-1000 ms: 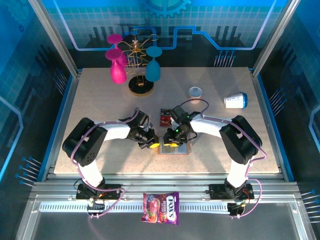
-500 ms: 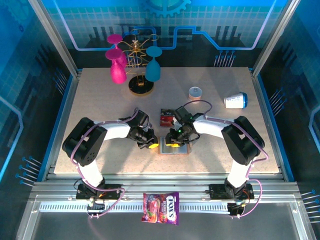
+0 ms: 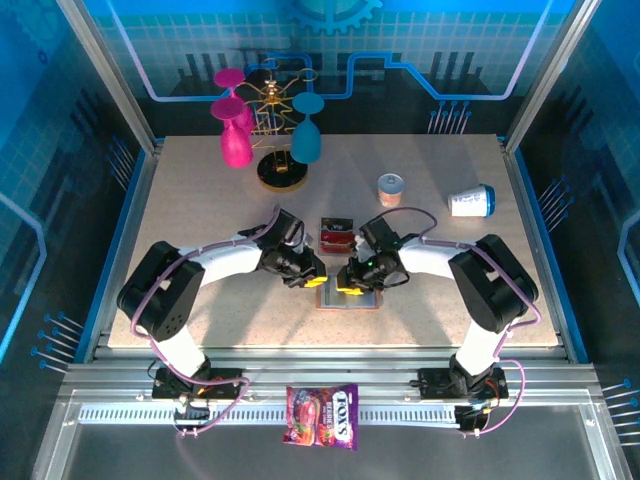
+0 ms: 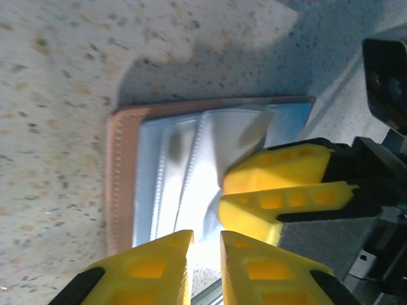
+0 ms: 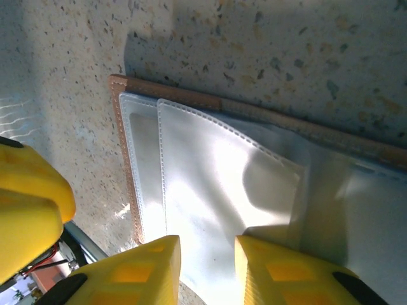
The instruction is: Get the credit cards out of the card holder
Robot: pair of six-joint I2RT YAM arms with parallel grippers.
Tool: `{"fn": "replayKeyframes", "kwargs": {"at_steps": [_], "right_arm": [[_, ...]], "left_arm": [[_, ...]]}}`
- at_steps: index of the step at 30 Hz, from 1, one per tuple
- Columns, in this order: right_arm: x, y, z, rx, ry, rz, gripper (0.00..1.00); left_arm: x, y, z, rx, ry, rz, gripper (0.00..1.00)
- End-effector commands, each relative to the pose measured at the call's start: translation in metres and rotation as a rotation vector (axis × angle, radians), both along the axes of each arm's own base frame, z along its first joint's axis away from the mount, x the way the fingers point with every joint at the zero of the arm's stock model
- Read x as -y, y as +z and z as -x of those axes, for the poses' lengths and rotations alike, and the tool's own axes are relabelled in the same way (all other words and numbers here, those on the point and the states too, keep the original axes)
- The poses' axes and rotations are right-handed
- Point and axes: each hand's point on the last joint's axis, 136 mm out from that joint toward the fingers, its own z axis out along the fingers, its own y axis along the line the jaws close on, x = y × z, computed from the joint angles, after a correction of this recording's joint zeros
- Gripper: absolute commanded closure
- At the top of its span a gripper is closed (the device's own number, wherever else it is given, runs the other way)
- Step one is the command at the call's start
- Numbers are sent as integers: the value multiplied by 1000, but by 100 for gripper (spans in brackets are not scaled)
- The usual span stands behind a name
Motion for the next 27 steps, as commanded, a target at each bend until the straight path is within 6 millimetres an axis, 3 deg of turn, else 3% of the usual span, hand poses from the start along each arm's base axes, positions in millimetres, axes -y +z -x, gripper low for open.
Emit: {"fn": "replayKeyframes", "kwargs": {"at_steps": [1,13,27], "right_arm": [[2,1,3,1,-8,-51,70],[7,1,1,14,-44,-166,76],[8,1,1,12,-49,-221,81]], "left_arm": [[13,7,1,-10,-6,14,80],[18,-17,-1,-51,18,-32,75],[24,-25,0,-67,13,-34,73]]}}
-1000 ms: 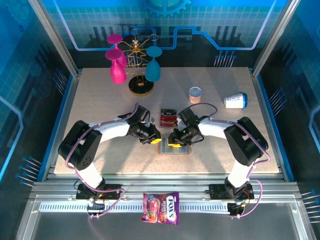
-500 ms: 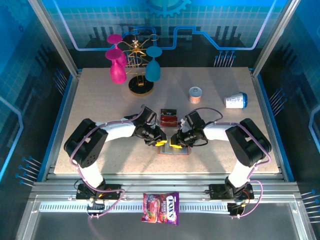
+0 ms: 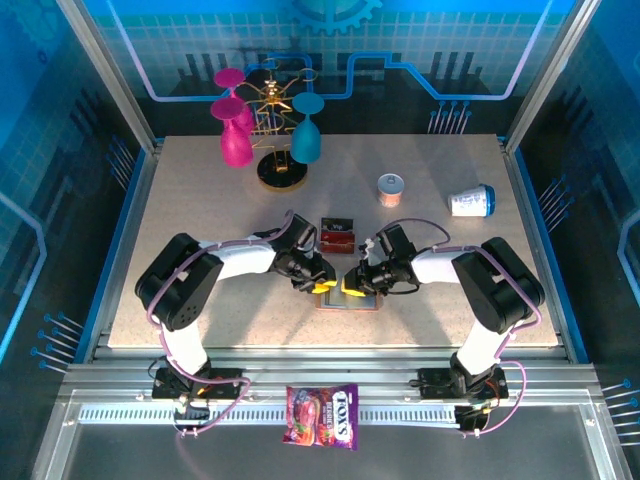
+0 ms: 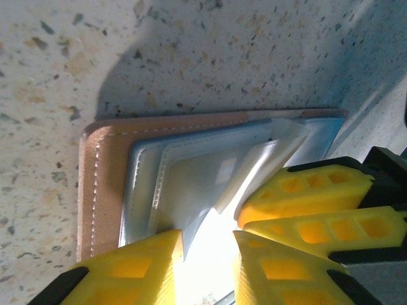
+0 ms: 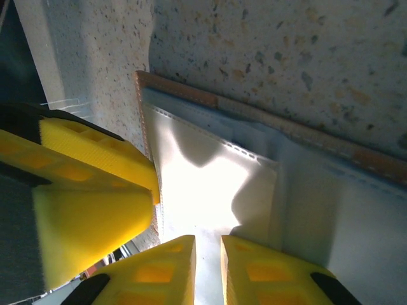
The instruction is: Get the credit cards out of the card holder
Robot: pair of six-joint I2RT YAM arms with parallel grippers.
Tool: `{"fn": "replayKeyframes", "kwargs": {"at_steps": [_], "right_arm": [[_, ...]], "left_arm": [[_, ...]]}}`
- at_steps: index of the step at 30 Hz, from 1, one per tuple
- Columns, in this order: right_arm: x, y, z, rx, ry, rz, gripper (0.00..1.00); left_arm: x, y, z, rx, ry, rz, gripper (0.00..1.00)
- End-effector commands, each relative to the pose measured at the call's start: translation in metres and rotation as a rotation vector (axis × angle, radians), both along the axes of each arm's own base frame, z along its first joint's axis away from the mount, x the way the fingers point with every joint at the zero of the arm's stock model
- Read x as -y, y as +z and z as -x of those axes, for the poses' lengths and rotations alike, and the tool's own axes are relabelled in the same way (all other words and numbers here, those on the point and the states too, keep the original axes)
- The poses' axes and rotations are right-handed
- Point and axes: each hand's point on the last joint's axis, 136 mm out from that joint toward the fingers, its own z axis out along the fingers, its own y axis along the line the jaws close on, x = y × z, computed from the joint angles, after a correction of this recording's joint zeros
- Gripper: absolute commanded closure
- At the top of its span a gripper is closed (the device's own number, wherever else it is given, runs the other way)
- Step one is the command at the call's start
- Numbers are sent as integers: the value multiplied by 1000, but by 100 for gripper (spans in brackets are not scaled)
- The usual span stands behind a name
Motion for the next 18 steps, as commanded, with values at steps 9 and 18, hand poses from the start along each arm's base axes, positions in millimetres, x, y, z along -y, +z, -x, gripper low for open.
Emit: {"fn": "replayKeyframes", "kwargs": {"at_steps": [9,18], "right_arm": [[2,2,1,-7,-11,-30,82],[3,18,-1,21,-21,-36,78]], "left_arm": [[9,2,-5,4,2,23,77],[13,12,-6,20,4,49,78]]}}
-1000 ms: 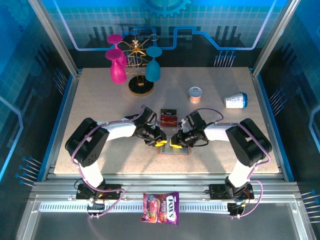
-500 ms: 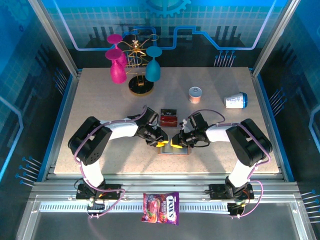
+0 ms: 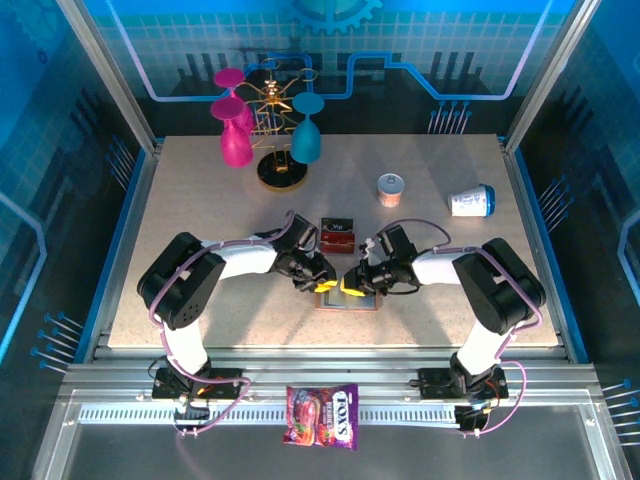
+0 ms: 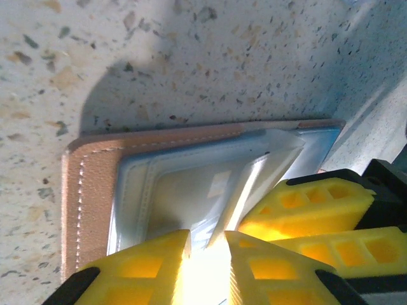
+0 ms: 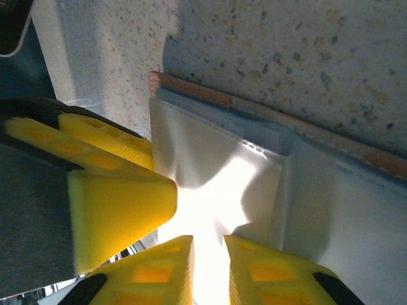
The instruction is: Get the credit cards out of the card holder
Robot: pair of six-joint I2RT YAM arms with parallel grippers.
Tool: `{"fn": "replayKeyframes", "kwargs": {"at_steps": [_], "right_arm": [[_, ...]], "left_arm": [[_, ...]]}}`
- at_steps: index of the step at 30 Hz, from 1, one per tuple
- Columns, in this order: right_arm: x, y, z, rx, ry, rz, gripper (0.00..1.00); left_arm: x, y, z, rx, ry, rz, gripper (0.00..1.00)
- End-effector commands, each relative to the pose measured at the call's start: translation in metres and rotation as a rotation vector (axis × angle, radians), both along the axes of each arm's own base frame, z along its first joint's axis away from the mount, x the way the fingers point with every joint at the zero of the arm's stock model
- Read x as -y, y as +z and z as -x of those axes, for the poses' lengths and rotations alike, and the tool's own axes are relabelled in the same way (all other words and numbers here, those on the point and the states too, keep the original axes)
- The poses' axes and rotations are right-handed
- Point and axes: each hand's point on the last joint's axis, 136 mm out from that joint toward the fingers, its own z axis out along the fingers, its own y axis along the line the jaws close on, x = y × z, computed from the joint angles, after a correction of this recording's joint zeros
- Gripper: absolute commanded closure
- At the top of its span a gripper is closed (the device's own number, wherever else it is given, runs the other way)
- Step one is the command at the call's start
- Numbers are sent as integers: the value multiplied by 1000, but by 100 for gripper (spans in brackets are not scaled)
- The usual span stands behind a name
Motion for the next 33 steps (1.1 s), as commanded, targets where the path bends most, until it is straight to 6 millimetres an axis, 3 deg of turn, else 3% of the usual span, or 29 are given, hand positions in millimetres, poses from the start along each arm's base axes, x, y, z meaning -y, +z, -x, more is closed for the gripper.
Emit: {"fn": "replayKeyframes", "kwargs": {"at_steps": [1,10,19,27,33], "right_arm": [[5,14,0,13,-14,-10,77],[28,44,-8,86,-63,37,76],[63,66,-16,147,-148,89,76],[85,76,-16,175,-214,106,75],[96,80,-14,185,-244,109,75]], "left_arm": [[9,14,-2,20,-13,37,78],[17,36,-8,55,-32,72,75],[40,51,-10,68,-109,103,64],[63,52,-10,59,-170,126,57],[75,40,-6,27,-206,120,51]]}}
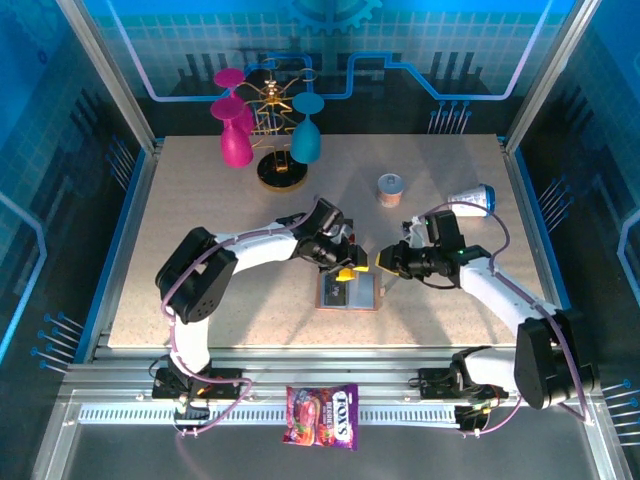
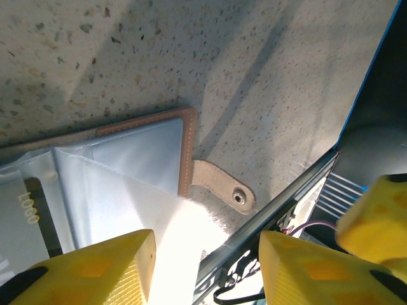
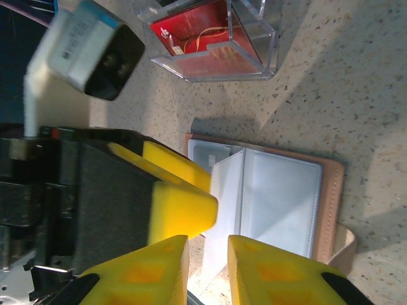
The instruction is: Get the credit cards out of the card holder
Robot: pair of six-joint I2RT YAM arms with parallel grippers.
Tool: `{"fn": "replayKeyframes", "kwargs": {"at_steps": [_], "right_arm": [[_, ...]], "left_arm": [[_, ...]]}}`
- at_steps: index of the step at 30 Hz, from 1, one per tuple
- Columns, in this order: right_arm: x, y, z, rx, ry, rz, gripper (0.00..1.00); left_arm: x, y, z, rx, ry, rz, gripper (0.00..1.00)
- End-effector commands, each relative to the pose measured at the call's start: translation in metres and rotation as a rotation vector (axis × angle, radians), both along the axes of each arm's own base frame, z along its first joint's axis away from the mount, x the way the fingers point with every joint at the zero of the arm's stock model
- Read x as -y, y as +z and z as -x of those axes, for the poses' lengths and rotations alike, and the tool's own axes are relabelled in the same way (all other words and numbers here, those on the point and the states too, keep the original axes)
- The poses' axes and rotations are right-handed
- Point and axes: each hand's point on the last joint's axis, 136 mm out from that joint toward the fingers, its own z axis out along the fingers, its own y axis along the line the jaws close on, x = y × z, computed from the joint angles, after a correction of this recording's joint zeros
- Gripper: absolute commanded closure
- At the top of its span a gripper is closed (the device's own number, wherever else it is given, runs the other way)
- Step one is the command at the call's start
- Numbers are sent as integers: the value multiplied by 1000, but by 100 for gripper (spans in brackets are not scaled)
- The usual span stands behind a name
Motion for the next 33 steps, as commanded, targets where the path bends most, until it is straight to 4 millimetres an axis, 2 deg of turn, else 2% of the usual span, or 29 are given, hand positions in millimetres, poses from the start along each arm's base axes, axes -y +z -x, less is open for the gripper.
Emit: {"fn": "replayKeyframes", "kwargs": {"at_steps": [1,10,17,26,33], "right_arm": [[10,-4,8,-18,-14,15,75],[17,-2,11,-13,-36,9,74],[18,-2,12,-19,-36,2,74],[11,-8,10,-48,-29,-34,74],[1,-10,8,-58,-5,-36,74]], "left_arm": [[10,-4,10,-42,-56,3,50],[19,-20,13,-67,-81,-12,47],[20,-19,13,-60,-82,-13,47],[7,-9,13,-20,-55,-28,47],[-11,-2,11,4,-12,-29,47]]}}
